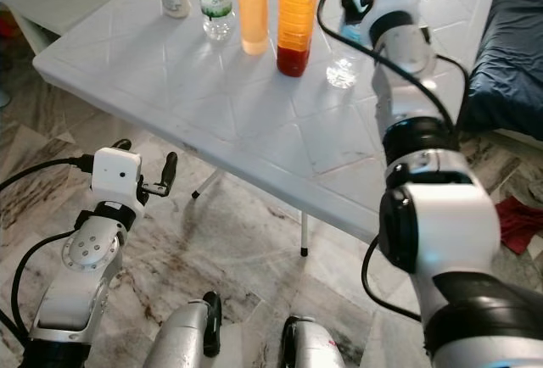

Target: Restocking fridge

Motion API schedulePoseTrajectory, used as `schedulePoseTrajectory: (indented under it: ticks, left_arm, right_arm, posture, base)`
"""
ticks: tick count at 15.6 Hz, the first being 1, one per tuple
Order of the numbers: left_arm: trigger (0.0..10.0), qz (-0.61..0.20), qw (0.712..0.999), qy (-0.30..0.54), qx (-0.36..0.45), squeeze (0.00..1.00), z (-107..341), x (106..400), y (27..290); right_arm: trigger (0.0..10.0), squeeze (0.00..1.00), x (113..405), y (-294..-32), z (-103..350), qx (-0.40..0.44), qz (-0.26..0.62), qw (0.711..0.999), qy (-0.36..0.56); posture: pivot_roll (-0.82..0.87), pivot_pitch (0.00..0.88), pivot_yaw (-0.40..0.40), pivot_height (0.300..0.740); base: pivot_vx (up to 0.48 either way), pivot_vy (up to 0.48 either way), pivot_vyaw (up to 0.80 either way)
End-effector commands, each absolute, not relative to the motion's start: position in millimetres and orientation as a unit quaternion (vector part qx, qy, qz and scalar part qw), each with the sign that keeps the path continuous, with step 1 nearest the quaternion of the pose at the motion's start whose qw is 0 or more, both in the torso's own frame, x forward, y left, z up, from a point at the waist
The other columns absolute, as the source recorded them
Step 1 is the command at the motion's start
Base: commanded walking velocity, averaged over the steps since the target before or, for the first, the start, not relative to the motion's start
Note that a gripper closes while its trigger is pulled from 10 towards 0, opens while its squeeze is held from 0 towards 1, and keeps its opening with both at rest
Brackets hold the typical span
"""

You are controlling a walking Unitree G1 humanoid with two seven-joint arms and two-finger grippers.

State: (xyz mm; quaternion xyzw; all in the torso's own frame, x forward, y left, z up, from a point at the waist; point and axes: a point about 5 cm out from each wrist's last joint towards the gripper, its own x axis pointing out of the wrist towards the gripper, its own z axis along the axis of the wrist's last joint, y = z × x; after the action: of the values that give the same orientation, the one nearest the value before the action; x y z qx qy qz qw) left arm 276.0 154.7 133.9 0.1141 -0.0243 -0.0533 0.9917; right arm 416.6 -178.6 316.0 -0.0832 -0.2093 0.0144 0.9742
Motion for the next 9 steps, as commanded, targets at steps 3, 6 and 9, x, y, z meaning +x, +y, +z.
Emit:
schedulePoseTrajectory:
  ticks: [3,6,9]
  left_arm:
    - [10.0,-0.057,0.991,-0.027,0.121,0.0,138.1,274.3,157.2]
    - [10.0,-0.056,0.991,-0.023,0.118,0.0,136.1,272.3,155.0]
    - [10.0,-0.055,0.992,-0.022,0.115,0.0,135.0,271.8,154.5]
  right_arm:
    - [0.0,0.0,417.0,-178.6,329.2,-0.091,0.01,0.97,-0.226]
    - [0.0,0.0,417.9,-178.1,331.9,-0.101,0.006,0.969,-0.225]
    - [0.0,0.0,417.9,-179.5,334.1,-0.11,-0.004,0.968,-0.227]
  posture:
    - [0.27,0.249,0.047,0.74]
    - [0.27,0.247,0.034,0.74]
    - [0.28,0.243,0.029,0.74]
  base:
    - [0.0,0.0,0.0]
    - [0.0,0.0,0.0]
    - [0.0,0.0,0.0]
